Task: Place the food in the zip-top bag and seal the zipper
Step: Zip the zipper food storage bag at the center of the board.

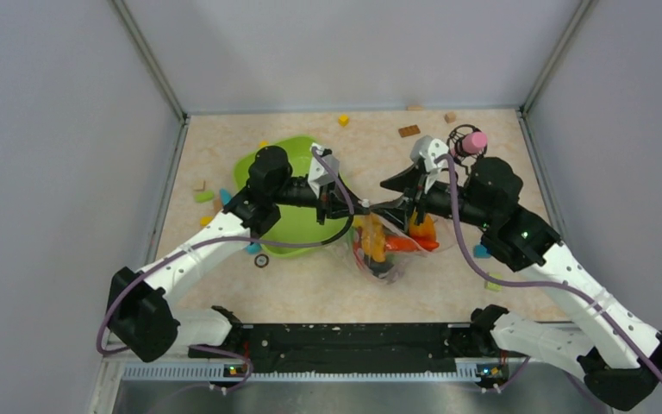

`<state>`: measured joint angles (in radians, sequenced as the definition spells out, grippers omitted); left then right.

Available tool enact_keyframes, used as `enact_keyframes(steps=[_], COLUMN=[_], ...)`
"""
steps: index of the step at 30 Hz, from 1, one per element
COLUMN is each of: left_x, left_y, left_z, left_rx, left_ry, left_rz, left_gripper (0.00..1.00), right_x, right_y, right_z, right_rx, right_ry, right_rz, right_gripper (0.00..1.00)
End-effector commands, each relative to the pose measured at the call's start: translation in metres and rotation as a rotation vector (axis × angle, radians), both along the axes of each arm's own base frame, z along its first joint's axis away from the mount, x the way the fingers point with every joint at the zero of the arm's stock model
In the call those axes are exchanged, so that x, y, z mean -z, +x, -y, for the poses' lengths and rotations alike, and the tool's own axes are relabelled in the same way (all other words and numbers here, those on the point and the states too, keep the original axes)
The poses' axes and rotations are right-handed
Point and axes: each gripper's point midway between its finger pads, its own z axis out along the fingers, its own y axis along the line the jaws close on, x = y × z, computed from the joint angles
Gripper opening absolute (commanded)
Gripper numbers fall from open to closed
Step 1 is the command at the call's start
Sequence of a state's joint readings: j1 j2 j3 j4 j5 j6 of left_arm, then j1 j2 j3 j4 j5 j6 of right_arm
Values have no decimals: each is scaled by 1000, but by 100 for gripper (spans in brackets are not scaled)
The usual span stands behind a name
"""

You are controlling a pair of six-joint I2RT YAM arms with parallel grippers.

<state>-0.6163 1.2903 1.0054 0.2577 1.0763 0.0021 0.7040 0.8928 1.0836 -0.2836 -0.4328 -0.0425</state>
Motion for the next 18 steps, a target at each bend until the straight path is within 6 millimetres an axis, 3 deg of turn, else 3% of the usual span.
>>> enact_keyframes(steps=[1,6,18], left_x=[-13,-16,-20], left_y=[-4,-8,-8], left_z=[-7,-8,-5], left_rx=[-38,-89,-115], left_ry=[2,12,1], left_rz=[76,82,36], left_gripper=[0,0,0], right_x=[-30,-23,-2], right_y=[-7,-19,-8], right_z=[-11,-28,-31], right_rx=[-97,-237,-222], right_ry=[19,-4,-71], right_rz=[48,-2,-16], right_gripper=[57,55,42])
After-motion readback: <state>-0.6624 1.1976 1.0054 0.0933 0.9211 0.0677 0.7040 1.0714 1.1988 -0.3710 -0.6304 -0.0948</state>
